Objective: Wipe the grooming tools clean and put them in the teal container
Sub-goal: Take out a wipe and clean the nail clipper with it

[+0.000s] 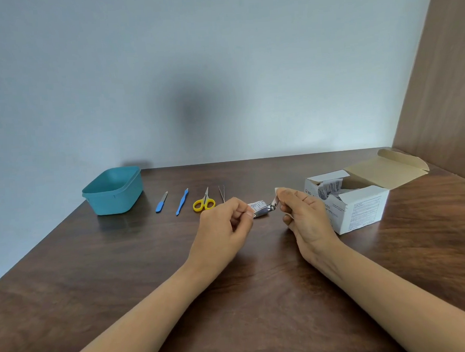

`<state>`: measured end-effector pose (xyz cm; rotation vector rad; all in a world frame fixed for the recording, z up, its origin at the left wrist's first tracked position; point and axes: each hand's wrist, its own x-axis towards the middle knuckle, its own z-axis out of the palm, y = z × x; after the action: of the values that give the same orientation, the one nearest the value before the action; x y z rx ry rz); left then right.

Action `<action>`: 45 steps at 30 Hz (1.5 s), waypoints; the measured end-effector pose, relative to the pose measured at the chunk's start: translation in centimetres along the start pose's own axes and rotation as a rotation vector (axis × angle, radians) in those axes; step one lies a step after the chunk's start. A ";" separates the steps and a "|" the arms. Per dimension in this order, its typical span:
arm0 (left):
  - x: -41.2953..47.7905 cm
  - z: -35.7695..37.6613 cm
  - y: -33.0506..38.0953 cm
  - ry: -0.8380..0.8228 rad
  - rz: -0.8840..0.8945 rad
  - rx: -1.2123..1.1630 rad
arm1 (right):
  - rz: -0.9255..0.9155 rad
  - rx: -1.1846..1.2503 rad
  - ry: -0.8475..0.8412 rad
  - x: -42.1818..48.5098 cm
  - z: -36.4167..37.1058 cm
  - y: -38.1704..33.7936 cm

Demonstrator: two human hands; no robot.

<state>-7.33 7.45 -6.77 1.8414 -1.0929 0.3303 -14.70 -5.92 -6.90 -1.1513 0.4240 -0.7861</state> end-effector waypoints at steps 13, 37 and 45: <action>-0.8 0.9 1.9 0.072 -0.541 -0.467 | -1.059 -0.832 -0.016 -1.0 -0.2 0.0; -0.9 0.6 2.0 0.081 -0.623 -0.762 | -1.043 -0.917 -0.074 -0.1 -0.6 0.6; -0.8 0.2 1.7 0.163 -0.322 -0.285 | -1.255 -1.041 0.028 -0.4 -0.4 0.2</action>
<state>-9.19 7.41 -6.38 1.6677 -0.6787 0.1240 -15.17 -5.89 -7.29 -2.4511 0.0437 -1.7549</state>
